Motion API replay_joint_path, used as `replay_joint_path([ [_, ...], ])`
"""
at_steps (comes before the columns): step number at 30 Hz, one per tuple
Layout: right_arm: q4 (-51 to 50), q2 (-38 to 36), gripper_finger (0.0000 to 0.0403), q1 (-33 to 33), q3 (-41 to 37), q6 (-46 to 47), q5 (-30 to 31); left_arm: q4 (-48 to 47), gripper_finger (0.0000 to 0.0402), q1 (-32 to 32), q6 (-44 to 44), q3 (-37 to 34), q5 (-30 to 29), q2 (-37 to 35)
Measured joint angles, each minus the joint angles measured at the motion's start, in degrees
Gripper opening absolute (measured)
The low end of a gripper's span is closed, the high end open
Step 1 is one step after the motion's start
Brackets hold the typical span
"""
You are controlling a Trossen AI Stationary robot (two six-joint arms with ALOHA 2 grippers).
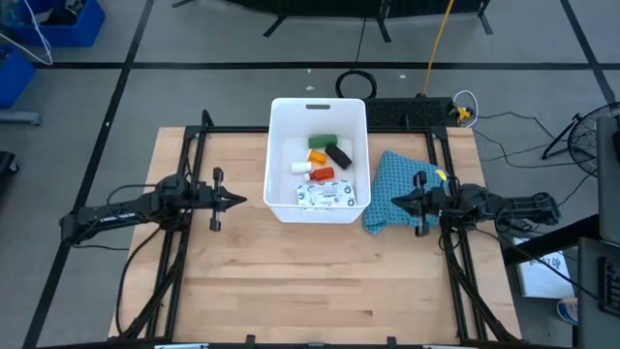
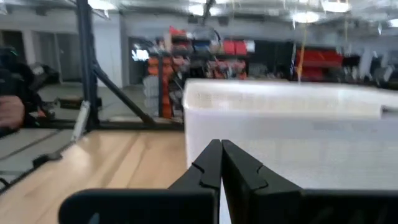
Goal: Pick & place medical supplies in basket/bin
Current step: Return to Home Position
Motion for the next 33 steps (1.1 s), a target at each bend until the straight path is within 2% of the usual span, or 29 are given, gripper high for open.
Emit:
replay_joint_path([
  [13,-0.4,0.0,0.0000,-2.2,-0.2,-0.2,-0.5,0.1,0.0000,0.0,-3.1,0.0,0.4,0.0],
  [21,3.4,0.0,0.0000,-2.2,-0.2,-2.6,4.2,-2.3,0.0029,0.0,-6.7,0.1,-0.2,0.1],
  [33,3.2,0.0,0.0000,-2.2,-0.2,-2.6,3.9,-2.3,0.0041,0.0,-7.2,0.1,-0.2,0.1],
])
